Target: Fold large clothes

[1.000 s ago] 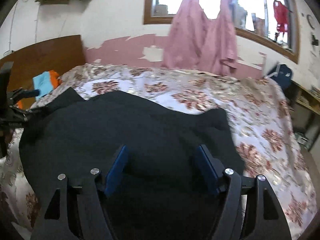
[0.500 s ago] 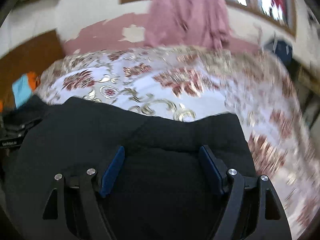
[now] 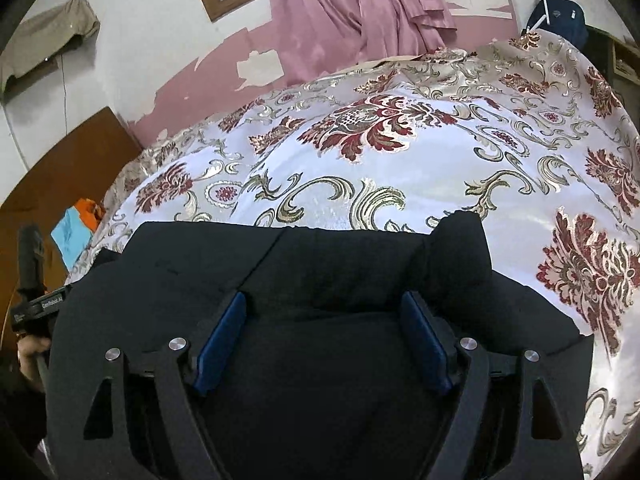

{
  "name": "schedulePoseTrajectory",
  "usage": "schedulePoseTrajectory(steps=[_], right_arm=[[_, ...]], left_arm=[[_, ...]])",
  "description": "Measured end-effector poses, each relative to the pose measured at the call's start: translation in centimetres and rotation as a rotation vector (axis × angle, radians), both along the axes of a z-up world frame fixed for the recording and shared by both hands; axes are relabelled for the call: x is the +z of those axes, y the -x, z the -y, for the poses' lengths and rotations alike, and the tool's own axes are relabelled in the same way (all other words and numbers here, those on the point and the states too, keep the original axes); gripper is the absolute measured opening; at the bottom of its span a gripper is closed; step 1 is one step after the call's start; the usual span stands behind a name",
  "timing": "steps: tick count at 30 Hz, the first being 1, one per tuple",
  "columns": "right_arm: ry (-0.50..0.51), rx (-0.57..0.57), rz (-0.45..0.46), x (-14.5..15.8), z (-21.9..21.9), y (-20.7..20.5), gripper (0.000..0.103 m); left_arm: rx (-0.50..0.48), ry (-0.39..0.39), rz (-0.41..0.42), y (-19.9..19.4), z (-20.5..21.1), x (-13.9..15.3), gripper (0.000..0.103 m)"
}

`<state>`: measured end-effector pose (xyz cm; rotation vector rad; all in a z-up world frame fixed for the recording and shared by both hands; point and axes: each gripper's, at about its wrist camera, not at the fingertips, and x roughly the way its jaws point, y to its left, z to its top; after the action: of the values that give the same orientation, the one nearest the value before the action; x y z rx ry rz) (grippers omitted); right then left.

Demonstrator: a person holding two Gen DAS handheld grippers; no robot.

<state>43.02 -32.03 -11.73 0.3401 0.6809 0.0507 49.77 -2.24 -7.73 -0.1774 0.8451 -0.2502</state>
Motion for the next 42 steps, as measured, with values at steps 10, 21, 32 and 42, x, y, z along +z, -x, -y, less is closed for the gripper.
schedulePoseTrajectory(steps=[10,21,32,42], right_arm=[[-0.016,-0.014,0.047,-0.5,0.2,0.2,0.075],[-0.019,-0.015,0.052,-0.6,0.4,0.2,0.075],[-0.009,-0.018,0.071,0.2,0.3,1.2,0.076],[0.162,-0.094,0.133,3.8,0.8,6.8,0.083]], left_arm=[[0.001,0.017,0.033,0.2,0.0,-0.4,0.103],[0.001,0.007,0.032,0.2,0.1,-0.7,0.103],[-0.011,0.024,0.035,0.8,-0.5,0.1,0.103],[0.123,-0.041,0.127,5.8,-5.5,4.1,0.103]])
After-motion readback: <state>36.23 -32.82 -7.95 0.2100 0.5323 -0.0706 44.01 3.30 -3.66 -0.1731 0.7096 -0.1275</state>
